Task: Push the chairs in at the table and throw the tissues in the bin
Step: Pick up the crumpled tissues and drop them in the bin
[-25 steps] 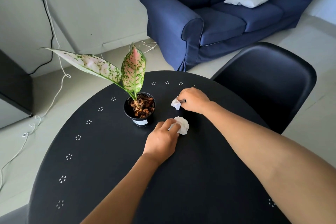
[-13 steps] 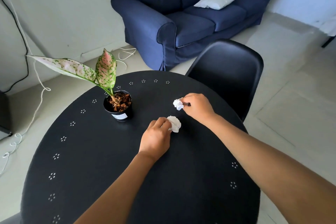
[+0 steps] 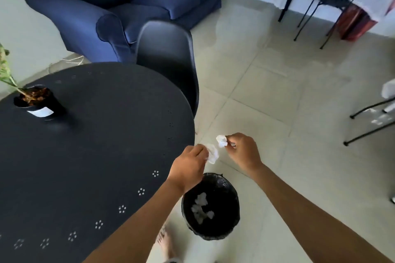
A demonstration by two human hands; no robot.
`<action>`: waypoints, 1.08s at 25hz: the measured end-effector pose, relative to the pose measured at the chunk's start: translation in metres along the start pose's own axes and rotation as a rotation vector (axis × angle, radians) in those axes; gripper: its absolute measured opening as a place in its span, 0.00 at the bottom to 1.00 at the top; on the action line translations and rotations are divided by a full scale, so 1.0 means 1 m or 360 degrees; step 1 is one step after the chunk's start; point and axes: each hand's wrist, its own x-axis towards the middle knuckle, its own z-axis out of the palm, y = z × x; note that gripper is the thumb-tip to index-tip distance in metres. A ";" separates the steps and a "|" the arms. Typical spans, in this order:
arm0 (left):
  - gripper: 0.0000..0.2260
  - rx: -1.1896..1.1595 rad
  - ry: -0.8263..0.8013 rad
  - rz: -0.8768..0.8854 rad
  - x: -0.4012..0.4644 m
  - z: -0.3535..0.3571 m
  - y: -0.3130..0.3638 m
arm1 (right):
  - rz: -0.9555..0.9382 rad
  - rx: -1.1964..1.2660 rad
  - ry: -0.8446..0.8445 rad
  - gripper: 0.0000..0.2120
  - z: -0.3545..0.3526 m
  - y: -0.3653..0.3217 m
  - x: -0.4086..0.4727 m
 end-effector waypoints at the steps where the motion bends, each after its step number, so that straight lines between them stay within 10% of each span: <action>1: 0.11 0.0050 -0.0109 0.0015 -0.006 0.014 0.010 | 0.0066 0.0016 -0.0026 0.08 0.001 0.017 -0.019; 14: 0.22 -0.0092 -0.0714 -0.0409 -0.034 0.102 0.032 | 0.0505 0.0066 -0.0145 0.14 0.039 0.093 -0.107; 24: 0.18 0.0258 0.0287 -0.0158 -0.039 0.014 0.013 | 0.0390 0.0233 0.0051 0.13 0.033 0.051 -0.086; 27: 0.24 0.0355 0.0024 -0.0578 -0.046 0.001 -0.013 | 0.0337 0.0218 0.0072 0.12 0.035 0.042 -0.083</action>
